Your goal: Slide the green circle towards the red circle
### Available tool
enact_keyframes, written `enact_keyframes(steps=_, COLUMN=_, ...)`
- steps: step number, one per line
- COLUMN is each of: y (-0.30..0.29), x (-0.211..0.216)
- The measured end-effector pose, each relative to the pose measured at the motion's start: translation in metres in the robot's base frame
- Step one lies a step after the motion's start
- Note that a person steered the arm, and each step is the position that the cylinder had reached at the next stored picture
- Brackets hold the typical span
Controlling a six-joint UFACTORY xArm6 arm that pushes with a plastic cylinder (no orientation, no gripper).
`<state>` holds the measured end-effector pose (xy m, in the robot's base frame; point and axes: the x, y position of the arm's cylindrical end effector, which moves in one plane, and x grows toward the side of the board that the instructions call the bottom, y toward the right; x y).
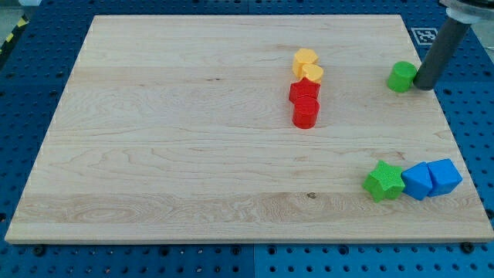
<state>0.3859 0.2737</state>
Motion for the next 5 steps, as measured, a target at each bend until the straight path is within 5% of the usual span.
enact_keyframes(steps=3, y=-0.005, x=-0.057)
enact_keyframes(steps=5, y=-0.044, x=-0.048)
